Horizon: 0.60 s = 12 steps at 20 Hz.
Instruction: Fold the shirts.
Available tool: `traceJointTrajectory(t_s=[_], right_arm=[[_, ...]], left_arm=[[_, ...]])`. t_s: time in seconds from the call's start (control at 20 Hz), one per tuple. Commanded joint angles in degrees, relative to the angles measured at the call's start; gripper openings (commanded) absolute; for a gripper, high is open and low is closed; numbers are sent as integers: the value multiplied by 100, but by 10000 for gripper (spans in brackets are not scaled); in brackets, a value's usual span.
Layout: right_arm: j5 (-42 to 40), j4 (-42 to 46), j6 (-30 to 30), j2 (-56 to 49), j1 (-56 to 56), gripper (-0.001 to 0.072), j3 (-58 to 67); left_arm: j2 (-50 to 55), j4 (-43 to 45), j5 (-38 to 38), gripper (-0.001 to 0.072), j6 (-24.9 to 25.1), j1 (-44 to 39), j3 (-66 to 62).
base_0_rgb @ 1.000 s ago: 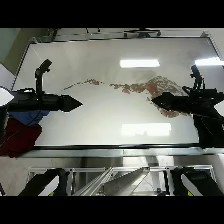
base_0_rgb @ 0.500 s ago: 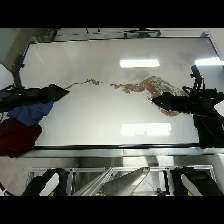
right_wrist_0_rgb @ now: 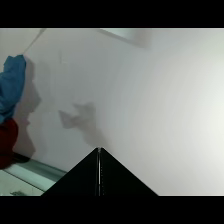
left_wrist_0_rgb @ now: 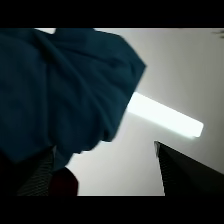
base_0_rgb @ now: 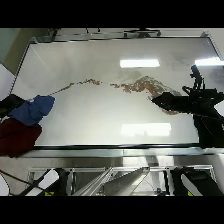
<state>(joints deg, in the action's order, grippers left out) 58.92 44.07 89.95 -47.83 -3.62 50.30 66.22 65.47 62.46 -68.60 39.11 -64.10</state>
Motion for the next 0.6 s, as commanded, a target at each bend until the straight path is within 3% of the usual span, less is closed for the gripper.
traceJointTrajectory(t_s=[0.0, 0.2, 0.4, 0.45, 0.5, 0.55], right_arm=[[0, 0, 0, -4, -4, 14, -2], [-28, 0, 0, -4, -4, 14, -2], [-46, 0, 0, -7, -4, 14, -2], [-44, 0, 0, -7, -4, 14, -2], [-42, 0, 0, -7, -4, 14, -2], [-44, 0, 0, -7, -4, 14, -2]], left_arm=[[946, 350, -916, 720, 157, 291, -4], [2055, 354, -1502, 720, 181, 245, -24], [2920, 358, -905, 715, 214, -72, -586], [3075, 356, -662, 642, 210, -155, -831], [3215, 356, -289, 415, 210, -238, -1126], [3303, 352, 146, 42, 208, -308, -1432]])
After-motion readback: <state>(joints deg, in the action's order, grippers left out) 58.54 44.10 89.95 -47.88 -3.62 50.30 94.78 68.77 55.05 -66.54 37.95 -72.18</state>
